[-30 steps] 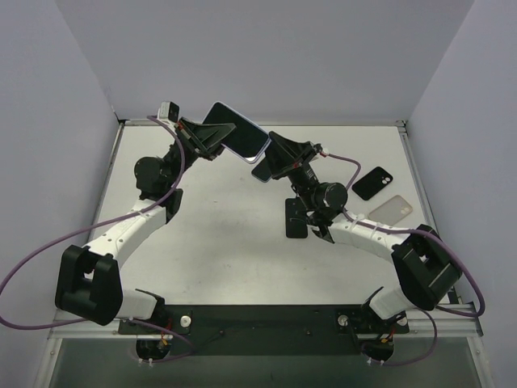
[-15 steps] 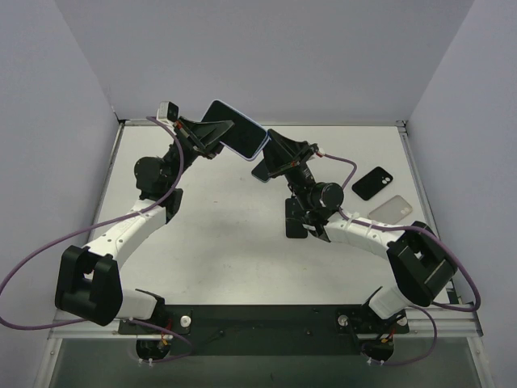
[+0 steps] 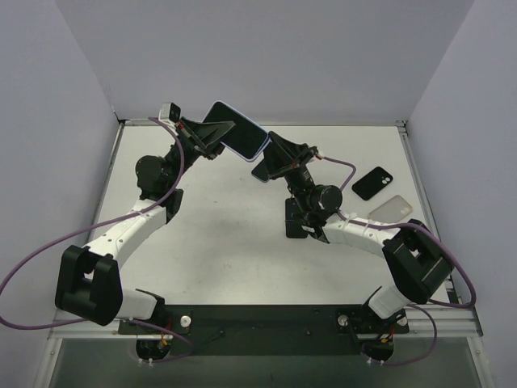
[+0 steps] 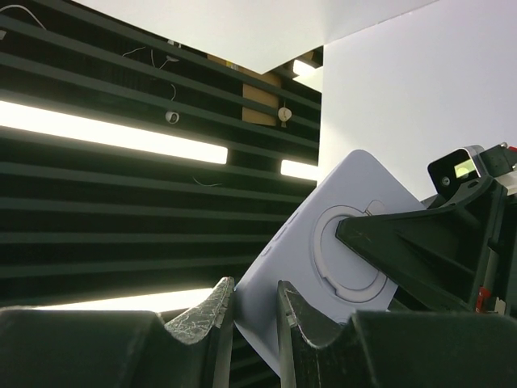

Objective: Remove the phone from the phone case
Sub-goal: Remove the phone case from the phone.

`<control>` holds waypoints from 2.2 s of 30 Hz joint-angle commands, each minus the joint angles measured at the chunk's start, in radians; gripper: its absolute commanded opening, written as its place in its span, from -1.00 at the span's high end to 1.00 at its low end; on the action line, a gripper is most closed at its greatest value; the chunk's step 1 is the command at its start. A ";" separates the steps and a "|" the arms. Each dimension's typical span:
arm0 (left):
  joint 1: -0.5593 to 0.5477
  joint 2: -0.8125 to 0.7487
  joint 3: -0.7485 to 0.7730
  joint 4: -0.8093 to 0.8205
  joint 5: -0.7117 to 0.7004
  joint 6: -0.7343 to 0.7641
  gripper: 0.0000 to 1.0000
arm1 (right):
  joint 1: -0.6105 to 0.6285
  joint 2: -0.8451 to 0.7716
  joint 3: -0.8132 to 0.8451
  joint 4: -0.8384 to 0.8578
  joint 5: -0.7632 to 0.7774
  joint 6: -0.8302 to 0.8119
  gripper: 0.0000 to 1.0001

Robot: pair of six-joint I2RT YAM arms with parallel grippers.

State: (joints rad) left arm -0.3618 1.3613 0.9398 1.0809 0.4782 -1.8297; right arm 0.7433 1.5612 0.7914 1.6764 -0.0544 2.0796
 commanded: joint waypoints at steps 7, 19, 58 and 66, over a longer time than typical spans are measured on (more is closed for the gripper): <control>-0.085 -0.070 0.152 0.571 -0.072 -0.169 1.00 | 0.071 0.126 -0.132 -0.078 -0.191 -0.114 1.00; -0.085 -0.068 0.159 0.580 -0.081 -0.189 1.00 | 0.054 -0.058 -0.116 -0.775 -0.259 -0.438 1.00; -0.086 -0.067 0.200 0.429 0.057 -0.184 1.00 | -0.016 -0.101 0.129 -1.417 -0.419 -0.911 0.55; -0.098 -0.048 0.243 0.292 0.172 -0.142 1.00 | -0.045 -0.066 0.233 -1.452 -0.565 -0.976 0.55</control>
State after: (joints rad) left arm -0.3531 1.3914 0.9760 0.9459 0.4629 -1.8473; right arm 0.6327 1.3243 1.0542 0.6518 -0.3428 1.2648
